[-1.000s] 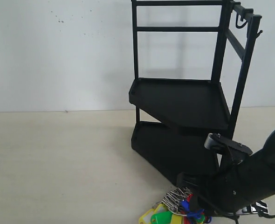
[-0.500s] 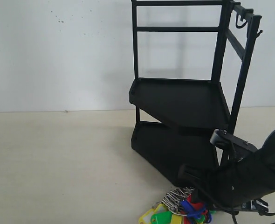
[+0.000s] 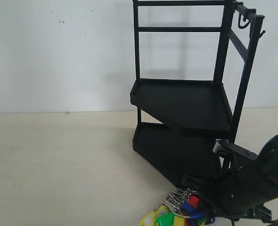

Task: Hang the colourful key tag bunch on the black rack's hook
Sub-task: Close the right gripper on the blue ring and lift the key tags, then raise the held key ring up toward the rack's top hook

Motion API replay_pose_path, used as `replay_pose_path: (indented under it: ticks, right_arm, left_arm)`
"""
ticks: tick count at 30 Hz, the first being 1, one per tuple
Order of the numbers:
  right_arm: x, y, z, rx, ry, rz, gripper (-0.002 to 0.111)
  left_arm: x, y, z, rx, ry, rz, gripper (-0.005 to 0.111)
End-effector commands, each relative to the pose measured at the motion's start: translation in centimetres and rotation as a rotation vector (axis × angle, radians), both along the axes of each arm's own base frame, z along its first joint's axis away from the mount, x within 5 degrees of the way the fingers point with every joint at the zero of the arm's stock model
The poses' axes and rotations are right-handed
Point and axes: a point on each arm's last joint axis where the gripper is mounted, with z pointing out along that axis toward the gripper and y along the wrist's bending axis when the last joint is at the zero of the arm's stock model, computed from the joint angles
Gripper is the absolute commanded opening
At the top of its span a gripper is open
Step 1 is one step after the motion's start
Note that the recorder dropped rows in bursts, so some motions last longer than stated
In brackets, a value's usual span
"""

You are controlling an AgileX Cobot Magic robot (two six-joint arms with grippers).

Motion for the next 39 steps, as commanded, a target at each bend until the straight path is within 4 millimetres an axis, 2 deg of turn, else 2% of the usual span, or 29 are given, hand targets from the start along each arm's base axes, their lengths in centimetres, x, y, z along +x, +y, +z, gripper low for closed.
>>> replay_pose_path:
  ticks: [1,2,6,10,14,20,25,28,30,33,36,37,39]
  right_arm:
    - [0.1,0.0,0.1,-0.024,-0.020,0.042,0.005]
    - [0.1,0.0,0.1,-0.029,-0.023,0.052,0.000]
    - [0.1,0.0,0.1,-0.029,-0.021,0.063,0.000]
    - [0.0,0.1,1.4,-0.015,-0.055,0.068,0.000]
    - [-0.5,0.2,4.3,0.001,-0.139,0.123,0.000]
    - [-2.3,0.0,7.8,-0.050,-0.217,0.307,0.000]
    - [-3.8,-0.3,11.2,-0.044,-0.320,0.330,0.000]
    - [-5.4,0.6,13.2,-0.086,-0.394,0.522,0.000]
    - [-6.1,0.4,14.9,-0.081,-0.465,0.498,0.000]
    - [-6.9,-0.4,17.3,-0.024,-0.553,0.359,0.000]
    - [-8.3,0.0,19.1,-0.076,-0.586,0.547,0.000]
    - [-8.6,-0.1,19.6,-0.075,-0.588,0.551,0.000]
    - [-9.0,-0.7,20.6,-0.024,-0.594,0.434,0.000]
  left_arm:
    - [0.0,0.0,0.1,0.008,-0.011,0.000,0.004]
    - [0.0,0.0,0.1,0.008,-0.011,0.000,0.004]
    - [0.0,0.0,0.1,0.008,-0.011,0.000,0.004]
    - [0.0,0.0,0.1,0.008,-0.011,0.000,0.004]
    - [0.0,0.0,0.1,0.008,-0.011,0.000,0.004]
    - [0.0,0.0,0.1,0.008,-0.011,0.000,0.004]
    - [0.0,0.0,0.1,0.008,-0.011,0.000,0.004]
    - [0.0,0.0,0.1,0.008,-0.011,0.000,0.004]
    - [0.0,0.0,0.1,0.008,-0.011,0.000,0.004]
    - [0.0,0.0,0.1,0.008,-0.011,0.000,0.004]
    - [0.0,0.0,0.1,0.008,-0.011,0.000,0.004]
    - [0.0,0.0,0.1,0.008,-0.011,0.000,0.004]
    - [0.0,0.0,0.1,0.008,-0.011,0.000,0.004]
